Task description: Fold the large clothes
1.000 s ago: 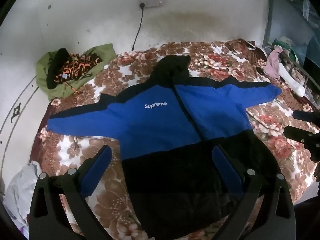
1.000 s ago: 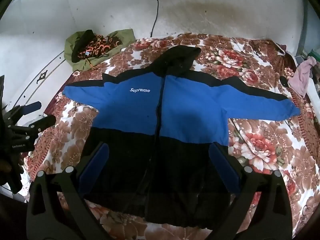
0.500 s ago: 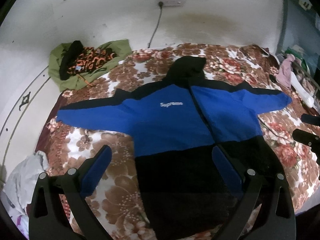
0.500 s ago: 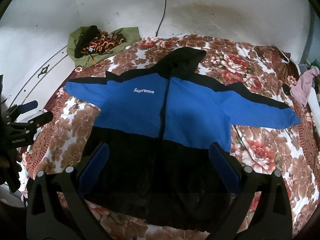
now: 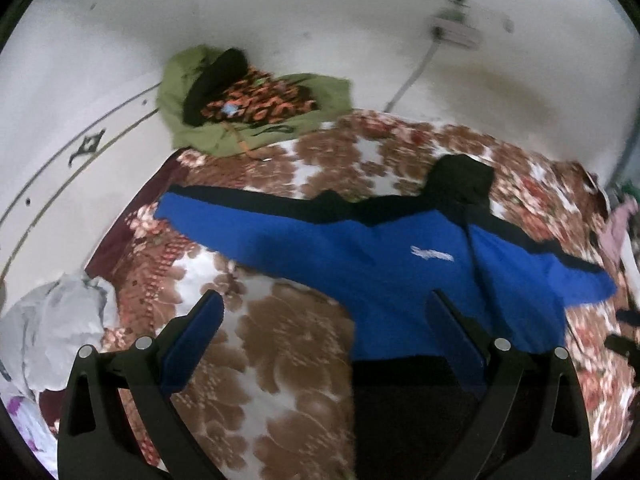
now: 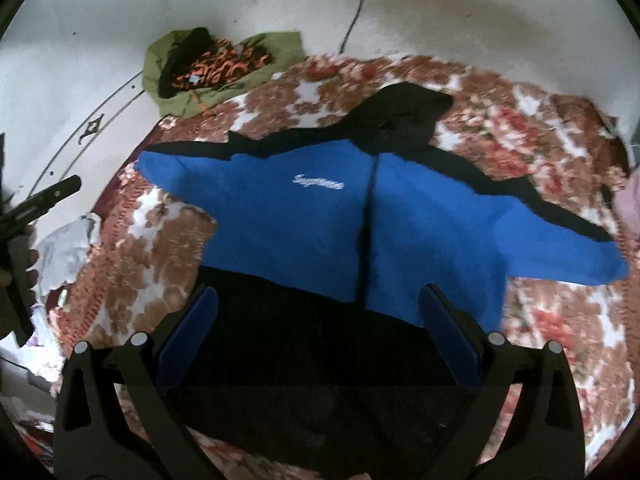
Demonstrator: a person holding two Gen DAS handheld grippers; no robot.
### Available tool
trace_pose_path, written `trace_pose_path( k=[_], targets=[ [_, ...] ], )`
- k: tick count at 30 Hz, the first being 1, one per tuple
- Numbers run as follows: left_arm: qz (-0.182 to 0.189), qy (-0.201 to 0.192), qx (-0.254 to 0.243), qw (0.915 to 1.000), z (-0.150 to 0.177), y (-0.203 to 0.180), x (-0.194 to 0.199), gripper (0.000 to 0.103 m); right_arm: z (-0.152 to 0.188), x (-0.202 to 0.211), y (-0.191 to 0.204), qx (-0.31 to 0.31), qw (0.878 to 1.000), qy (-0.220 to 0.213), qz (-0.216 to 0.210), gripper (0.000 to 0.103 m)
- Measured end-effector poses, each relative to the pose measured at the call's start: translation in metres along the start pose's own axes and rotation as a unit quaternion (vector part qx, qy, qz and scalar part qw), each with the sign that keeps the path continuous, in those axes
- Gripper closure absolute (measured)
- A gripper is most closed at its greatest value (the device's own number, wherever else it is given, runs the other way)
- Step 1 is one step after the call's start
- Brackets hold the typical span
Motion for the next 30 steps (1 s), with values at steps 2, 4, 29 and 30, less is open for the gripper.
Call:
trace_pose_path(
  k=[2, 4, 29, 30],
  targets=[
    [0.003, 0.011, 0.023, 0.9997, -0.003, 0.027, -0.024, 0.005, -0.006, -0.025, 0.005, -0.009, 1.000, 0.017, 0.007, 0.005],
    [0.001, 0.024, 0.039, 0.9990, -0.004, 0.057, -0.054, 0.005, -0.010, -0.048, 0.009, -0.008, 0.999, 0.023, 0.023, 0.005],
    [-0.052, 0.041, 0.198, 0.9780, -0.033, 0.341, -0.351, 0.014, -0.018, -0.305, 0.031, 0.024, 0.992, 0.085, 0.094, 0.005],
    [-0.033, 0.046, 0.206, 0.9770, -0.032, 0.339, -0.360, 0.017, -0.016, -0.308, 0.030, 0.027, 0.991, 0.089, 0.095, 0.005]
  ],
)
Point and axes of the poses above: each gripper's, at about its wrist camera, not at the fingertips, and x roughly against the way its jaws point, y to its left, z to its underside, the point moved 9 cm from there along -x, roughly the way its jaws point, and after that the axes turned 5 degrees about -x, right-handed, at the moved point
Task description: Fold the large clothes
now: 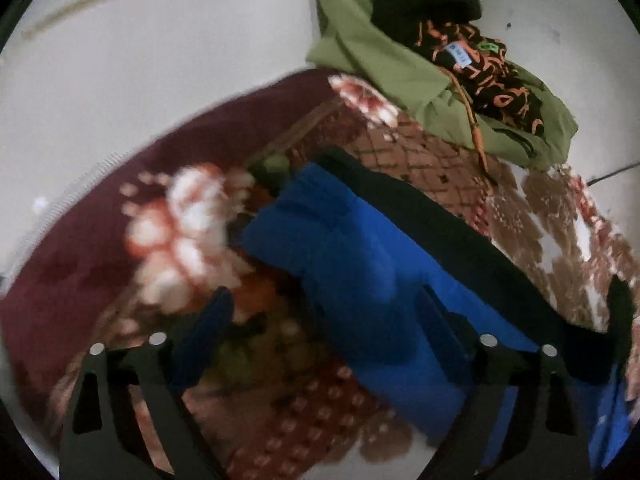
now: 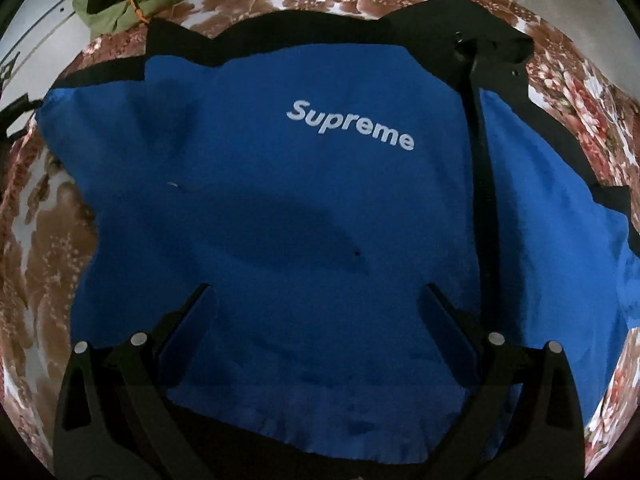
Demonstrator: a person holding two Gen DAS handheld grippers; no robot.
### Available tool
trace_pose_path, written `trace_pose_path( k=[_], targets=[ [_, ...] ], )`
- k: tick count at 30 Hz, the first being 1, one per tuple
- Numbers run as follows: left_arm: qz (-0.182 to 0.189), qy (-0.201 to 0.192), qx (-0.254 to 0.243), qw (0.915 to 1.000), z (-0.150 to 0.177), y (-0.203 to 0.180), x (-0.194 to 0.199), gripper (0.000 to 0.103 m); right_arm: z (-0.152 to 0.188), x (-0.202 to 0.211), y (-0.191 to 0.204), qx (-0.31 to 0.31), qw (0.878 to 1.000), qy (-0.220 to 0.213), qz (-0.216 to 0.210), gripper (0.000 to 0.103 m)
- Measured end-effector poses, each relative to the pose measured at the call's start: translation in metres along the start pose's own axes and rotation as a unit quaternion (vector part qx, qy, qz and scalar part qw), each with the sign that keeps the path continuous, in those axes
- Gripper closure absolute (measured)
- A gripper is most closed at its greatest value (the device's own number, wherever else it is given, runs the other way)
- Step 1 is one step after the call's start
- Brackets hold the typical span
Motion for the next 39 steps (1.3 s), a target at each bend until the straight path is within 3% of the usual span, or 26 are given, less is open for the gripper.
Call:
trace_pose_path(
  k=[3, 5, 6, 8, 9, 10, 14, 17, 23, 25, 27, 31, 33, 36, 39],
  targets=[
    [0.018, 0.012, 0.005, 0.9998, 0.002, -0.006, -0.017, 0.027, 0.001, -0.006, -0.003, 0.001, 1.000, 0.009, 0.004, 0.005],
    [0.017, 0.006, 0.006, 0.9998, -0.002, -0.008, -0.024, 0.028, 0.002, -0.007, -0.005, 0.001, 1.000, 0.014, 0.006, 0.005],
    [0.019, 0.001, 0.009, 0.9998, -0.005, -0.007, -0.026, 0.036, 0.002, -0.009, -0.006, 0.002, 1.000, 0.017, 0.005, 0.005],
    [0.017, -0.001, 0.021, 0.9996, -0.010, 0.000, -0.029, 0.066, 0.004, -0.010, -0.005, 0.005, 1.000, 0.022, -0.004, 0.005],
    [0.033, -0.001, 0.030, 0.9990, -0.013, 0.001, -0.029, 0.090, 0.004, -0.010, -0.004, 0.005, 1.000, 0.022, -0.006, 0.005],
    [0.051, -0.001, 0.032, 0.9982, -0.015, -0.002, -0.028, 0.093, 0.004, -0.010, -0.004, 0.006, 1.000, 0.021, -0.007, 0.005],
    [0.056, -0.015, -0.016, 0.9982, -0.026, -0.034, 0.005, 0.095, 0.009, -0.014, 0.003, 0.011, 1.000, 0.022, -0.007, 0.005],
    [0.077, -0.041, -0.049, 0.9950, -0.043, -0.078, 0.048, 0.096, 0.013, -0.019, 0.010, 0.016, 1.000, 0.023, 0.002, 0.005],
    [0.123, -0.103, -0.174, 0.9716, -0.070, -0.235, 0.166, 0.096, 0.019, -0.029, 0.014, 0.024, 1.000, 0.017, 0.008, 0.005],
    [0.154, -0.119, -0.202, 0.9598, -0.064, -0.306, 0.204, 0.096, 0.018, -0.025, 0.013, 0.014, 1.000, 0.021, 0.002, 0.005],
    [0.172, -0.116, -0.218, 0.9536, -0.053, -0.362, 0.218, 0.096, 0.016, -0.012, 0.012, 0.006, 1.000, 0.017, -0.007, 0.005],
    [0.232, -0.099, -0.247, 0.9355, 0.001, -0.499, 0.232, 0.096, 0.010, 0.033, 0.001, 0.029, 0.999, -0.026, -0.004, 0.005],
    [0.261, -0.079, -0.277, 0.9215, 0.048, -0.584, 0.229, 0.096, 0.015, 0.042, -0.004, 0.051, 0.998, -0.032, 0.009, 0.005],
    [0.279, -0.015, -0.299, 0.9123, 0.112, -0.674, 0.211, 0.096, 0.034, 0.033, -0.005, 0.088, 0.996, -0.021, 0.003, 0.005],
    [0.250, 0.007, -0.360, 0.8989, 0.170, -0.736, 0.196, 0.096, 0.047, 0.021, 0.000, 0.124, 0.992, -0.016, 0.009, 0.005]
  ],
)
Point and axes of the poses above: each gripper's, at about its wrist camera, not at the fingertips, and x roughly against the way its jaws point, y to its left, z to its underside, the point moved 9 cm from there along -x, roughly the way its jaws point, and after that the axes turned 5 degrees about -x, right-handed, at the moved point
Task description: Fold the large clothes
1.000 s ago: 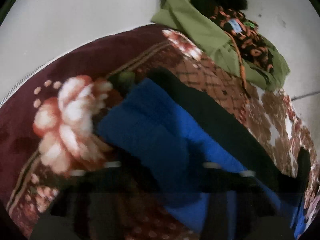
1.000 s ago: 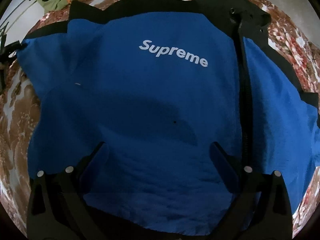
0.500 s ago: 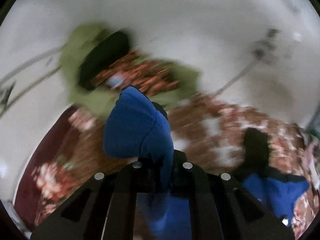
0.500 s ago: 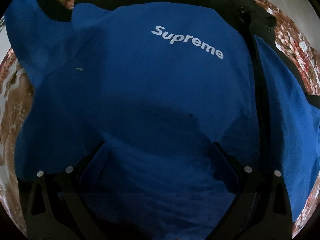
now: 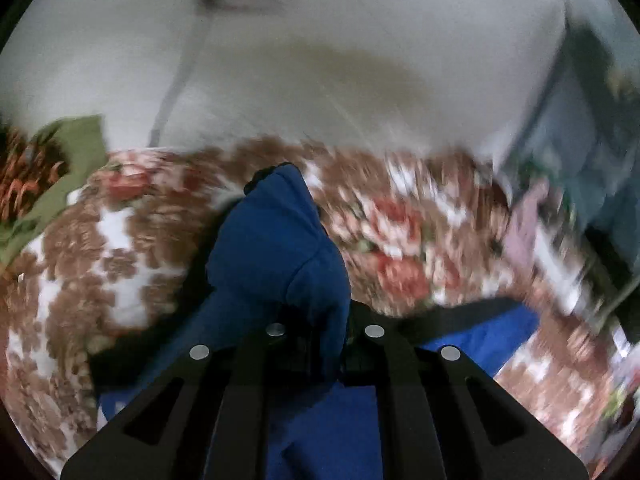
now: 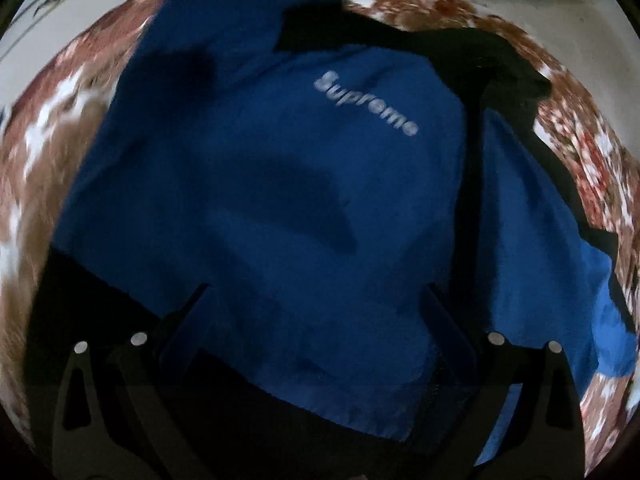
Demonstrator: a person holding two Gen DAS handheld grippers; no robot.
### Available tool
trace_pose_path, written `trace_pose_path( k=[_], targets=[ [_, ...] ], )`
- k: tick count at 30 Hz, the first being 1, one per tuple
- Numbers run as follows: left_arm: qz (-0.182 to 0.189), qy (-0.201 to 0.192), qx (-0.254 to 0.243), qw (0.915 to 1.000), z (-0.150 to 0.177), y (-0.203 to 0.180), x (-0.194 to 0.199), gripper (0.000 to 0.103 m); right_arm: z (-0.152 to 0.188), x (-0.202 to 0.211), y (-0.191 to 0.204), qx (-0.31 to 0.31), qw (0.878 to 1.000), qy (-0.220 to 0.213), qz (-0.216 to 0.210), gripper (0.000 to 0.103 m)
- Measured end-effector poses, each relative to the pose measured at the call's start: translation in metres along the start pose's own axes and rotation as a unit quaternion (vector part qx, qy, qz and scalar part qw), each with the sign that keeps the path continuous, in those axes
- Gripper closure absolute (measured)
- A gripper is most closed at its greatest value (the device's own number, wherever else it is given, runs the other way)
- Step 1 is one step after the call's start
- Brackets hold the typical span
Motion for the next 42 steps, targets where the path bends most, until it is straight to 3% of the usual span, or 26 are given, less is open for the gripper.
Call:
trace_pose_path(
  k=[4, 10, 14, 19, 20, 22, 25, 28, 31, 34, 37, 39, 42],
  targets=[
    [-0.044, 0.064, -0.100, 0.9919, 0.045, -0.085, -0.075, 0.096, 0.016, -0.011, 0.014, 0.027, 1.000, -0.006, -0.004, 0.005],
    [-0.057, 0.149, -0.155, 0.9750, 0.132, -0.151, -0.171, 0.096, 0.025, -0.012, 0.013, 0.044, 0.999, -0.023, -0.010, 0.005],
    [-0.076, 0.165, -0.190, 0.9648, 0.169, -0.176, -0.189, 0.094, 0.020, -0.012, 0.012, 0.048, 0.999, -0.020, -0.012, 0.005],
    [-0.112, 0.181, -0.233, 0.9490, 0.193, -0.188, -0.201, 0.081, 0.018, -0.002, 0.019, 0.073, 0.997, -0.030, -0.017, 0.005],
    [-0.118, 0.183, -0.235, 0.9472, 0.193, -0.188, -0.200, 0.076, 0.017, -0.001, 0.020, 0.075, 0.997, -0.032, -0.018, 0.005],
    [-0.139, 0.188, -0.235, 0.9434, 0.190, -0.186, -0.195, 0.038, 0.016, 0.006, 0.022, 0.084, 0.996, -0.038, -0.016, 0.005],
    [-0.122, 0.205, -0.202, 0.9499, 0.190, -0.191, -0.182, 0.016, 0.014, 0.020, 0.026, 0.098, 0.994, -0.048, -0.013, 0.005],
    [-0.111, 0.212, -0.203, 0.9493, 0.186, -0.201, -0.156, 0.014, 0.010, 0.037, 0.033, 0.111, 0.992, -0.057, -0.010, 0.005],
    [-0.107, 0.193, -0.250, 0.9428, 0.155, -0.203, -0.125, 0.014, 0.003, 0.055, 0.033, 0.119, 0.991, -0.062, -0.003, 0.005],
    [-0.093, 0.177, -0.244, 0.9489, 0.112, -0.186, -0.096, 0.009, -0.005, 0.068, 0.027, 0.123, 0.990, -0.065, -0.006, 0.005],
    [-0.078, 0.152, -0.244, 0.9544, 0.056, -0.146, -0.055, 0.005, -0.001, 0.072, 0.020, 0.155, 0.985, -0.078, -0.016, 0.005],
    [-0.070, 0.134, -0.248, 0.9567, 0.033, -0.119, -0.034, 0.005, 0.007, 0.066, 0.004, 0.167, 0.984, -0.064, -0.013, 0.005],
    [-0.070, 0.121, -0.245, 0.9594, 0.021, -0.069, -0.016, 0.005, 0.005, 0.063, -0.029, 0.137, 0.989, -0.062, -0.016, 0.005]
  ],
)
Point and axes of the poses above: each gripper's, at about its wrist camera, not at the fingertips, and x roughly against the way its jaws point, y to its left, z to its underside, the point moved 9 cm from there along -x, roughly the way its jaws point, and after that the axes turned 5 degrees about -x, right-handed, at the moved point
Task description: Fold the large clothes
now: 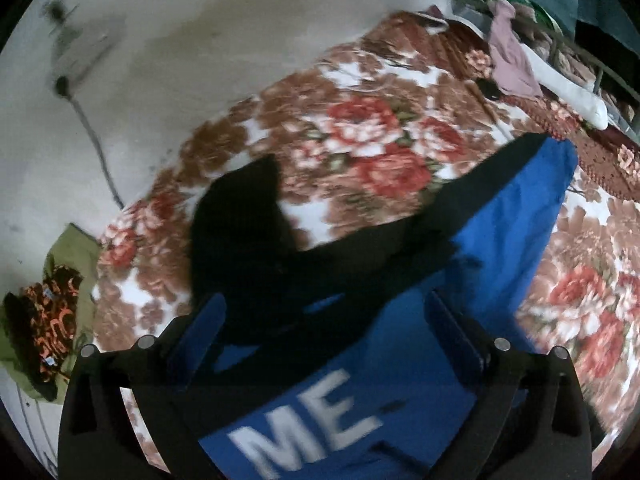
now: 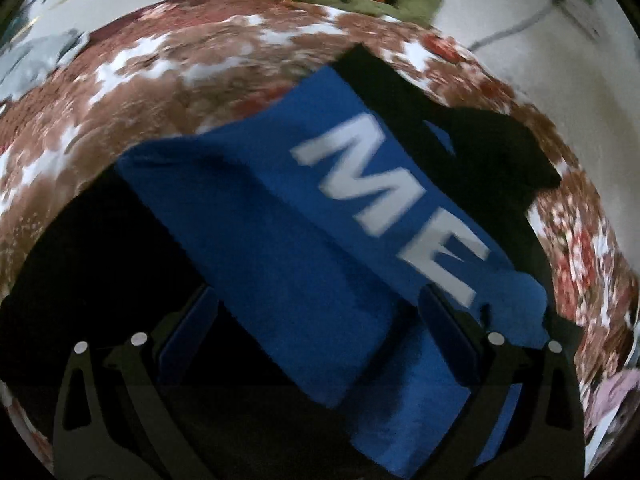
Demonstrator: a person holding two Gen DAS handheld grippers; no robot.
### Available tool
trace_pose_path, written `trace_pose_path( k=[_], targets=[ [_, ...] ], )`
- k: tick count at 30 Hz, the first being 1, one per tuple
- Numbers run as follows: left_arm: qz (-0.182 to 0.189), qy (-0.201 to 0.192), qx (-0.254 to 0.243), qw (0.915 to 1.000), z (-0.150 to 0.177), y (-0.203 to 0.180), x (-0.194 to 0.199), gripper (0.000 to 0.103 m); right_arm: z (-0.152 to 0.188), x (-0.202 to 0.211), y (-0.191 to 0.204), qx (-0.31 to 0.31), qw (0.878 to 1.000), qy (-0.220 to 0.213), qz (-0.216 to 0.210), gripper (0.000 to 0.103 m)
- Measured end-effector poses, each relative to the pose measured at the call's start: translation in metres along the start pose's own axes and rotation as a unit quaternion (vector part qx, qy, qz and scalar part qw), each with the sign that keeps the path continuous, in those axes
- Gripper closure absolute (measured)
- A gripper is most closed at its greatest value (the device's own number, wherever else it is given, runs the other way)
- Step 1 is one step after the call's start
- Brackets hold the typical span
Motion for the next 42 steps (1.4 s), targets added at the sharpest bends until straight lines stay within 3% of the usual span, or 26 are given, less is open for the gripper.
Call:
trace_pose_path(
  k=[4, 8, 12, 14, 20, 22, 26, 29, 33, 38, 42],
  targets=[
    [-0.036, 0.010, 0.049, 0.9981, 0.062, 0.072, -0.016, 0.005, -0.001, -0.003, -0.077, -0.092, 0.996, -0.006, 0.011, 0.005],
    [-0.040, 0.058, 0.118, 0.9905, 0.160, 0.109, -0.059, 0.005, 0.017, -0.021, -0.166, -0.174, 0.984, 0.008, 0.042, 0.005],
    [-0.011, 0.076, 0.156, 0.9847, 0.232, 0.095, -0.089, 0.005, 0.040, -0.041, -0.230, -0.257, 0.964, 0.031, 0.066, 0.005],
    [0.003, 0.089, 0.158, 0.9834, 0.255, 0.085, -0.101, 0.005, 0.058, -0.052, -0.250, -0.270, 0.956, 0.058, 0.100, 0.005],
    [0.012, 0.125, 0.141, 0.9820, 0.306, 0.071, -0.125, 0.005, 0.109, -0.074, -0.263, -0.313, 0.943, 0.093, 0.062, 0.005],
    [0.003, 0.138, 0.141, 0.9803, 0.315, 0.077, -0.126, 0.005, 0.122, -0.071, -0.263, -0.327, 0.939, 0.090, 0.056, 0.005],
    [0.001, 0.147, 0.125, 0.9812, 0.324, 0.081, -0.124, 0.005, 0.136, -0.058, -0.257, -0.306, 0.946, 0.091, 0.056, 0.005],
    [-0.005, 0.155, 0.142, 0.9776, 0.331, 0.088, -0.111, 0.005, 0.138, -0.040, -0.255, -0.322, 0.941, 0.090, 0.052, 0.005],
    [0.011, 0.102, 0.205, 0.9733, 0.308, 0.100, -0.060, 0.005, 0.138, -0.019, -0.259, -0.353, 0.929, 0.091, 0.065, 0.005],
    [-0.002, 0.047, 0.218, 0.9748, 0.268, 0.078, -0.004, 0.005, 0.153, 0.027, -0.270, -0.384, 0.919, 0.056, 0.072, 0.005],
    [-0.027, 0.018, 0.221, 0.9747, 0.238, 0.039, 0.029, 0.005, 0.178, 0.064, -0.281, -0.397, 0.914, 0.033, 0.076, 0.005]
  ],
)
Point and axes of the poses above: each gripper's, at about its wrist camera, not at the fingertips, and x roughly against the way its jaws point, y to its left, z to its underside, the point moved 9 cm from there along -x, roughly the way its jaws point, and after that the axes turned 5 degrees about -x, right-handed, at the moved point
